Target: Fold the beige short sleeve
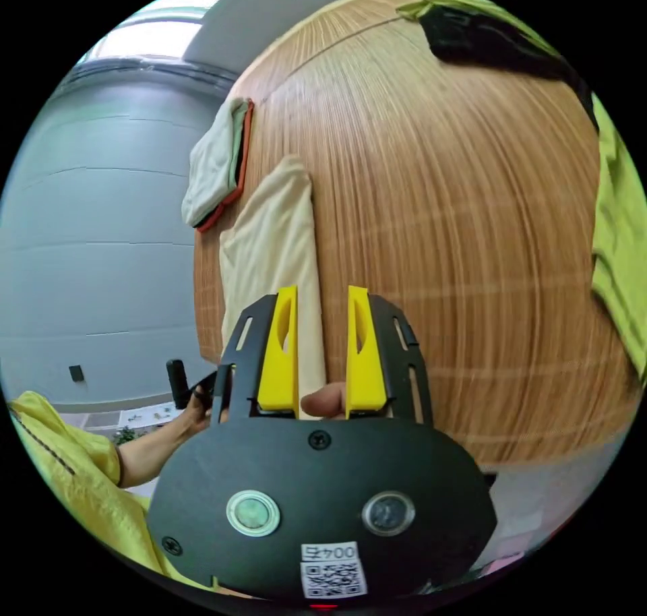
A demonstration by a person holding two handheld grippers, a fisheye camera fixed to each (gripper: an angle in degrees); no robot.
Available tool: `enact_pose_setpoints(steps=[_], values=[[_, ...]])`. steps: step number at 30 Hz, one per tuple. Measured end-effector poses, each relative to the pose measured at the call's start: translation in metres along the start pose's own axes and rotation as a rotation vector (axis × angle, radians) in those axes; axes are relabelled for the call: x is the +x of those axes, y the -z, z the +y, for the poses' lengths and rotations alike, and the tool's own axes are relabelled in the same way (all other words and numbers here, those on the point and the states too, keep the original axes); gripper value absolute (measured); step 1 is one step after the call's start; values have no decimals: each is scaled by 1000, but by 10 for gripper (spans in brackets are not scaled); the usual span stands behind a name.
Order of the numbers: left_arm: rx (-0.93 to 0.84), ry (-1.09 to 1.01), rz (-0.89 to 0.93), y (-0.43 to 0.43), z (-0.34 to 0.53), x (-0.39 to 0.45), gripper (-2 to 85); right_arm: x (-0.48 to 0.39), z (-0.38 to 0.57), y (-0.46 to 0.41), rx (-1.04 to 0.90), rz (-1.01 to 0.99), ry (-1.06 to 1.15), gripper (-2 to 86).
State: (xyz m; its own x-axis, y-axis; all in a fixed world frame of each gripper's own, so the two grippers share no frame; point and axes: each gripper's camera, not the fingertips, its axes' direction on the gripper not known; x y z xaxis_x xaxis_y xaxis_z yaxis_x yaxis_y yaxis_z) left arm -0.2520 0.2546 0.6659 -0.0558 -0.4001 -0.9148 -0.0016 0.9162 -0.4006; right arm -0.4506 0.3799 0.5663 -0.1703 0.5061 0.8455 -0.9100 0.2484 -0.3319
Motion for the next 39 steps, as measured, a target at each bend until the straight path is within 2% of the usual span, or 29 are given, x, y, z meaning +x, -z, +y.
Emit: enact_pose_setpoints(steps=[5,11,16,20,22,25,29,33,39], values=[[14,27,-39,1,4,2,46,-18,-89,-44,-72,2,187,146],[14,39,-84,-2,10,13,17,-48,-86,-96,-95,-89,260,141],[10,60,-66,-8,15,14,10,-49,-82,-125,-102,-215,229,119],[-4,52,-121,-13,18,27,9,-84,-66,-147,-117,-33,336,58],[3,13,-231,-13,22,50,10,-111,-53,-149,-85,72,391,48],[53,-45,-343,-7,27,87,11,-166,-26,-138,-3,225,545,40],[120,-97,-393,4,24,128,12,-241,10,-122,86,372,780,37],[184,-169,-436,19,19,169,13,-286,19,-104,152,416,861,38],[346,-207,-432,63,-3,205,14,-349,-13,-62,317,373,925,42]])
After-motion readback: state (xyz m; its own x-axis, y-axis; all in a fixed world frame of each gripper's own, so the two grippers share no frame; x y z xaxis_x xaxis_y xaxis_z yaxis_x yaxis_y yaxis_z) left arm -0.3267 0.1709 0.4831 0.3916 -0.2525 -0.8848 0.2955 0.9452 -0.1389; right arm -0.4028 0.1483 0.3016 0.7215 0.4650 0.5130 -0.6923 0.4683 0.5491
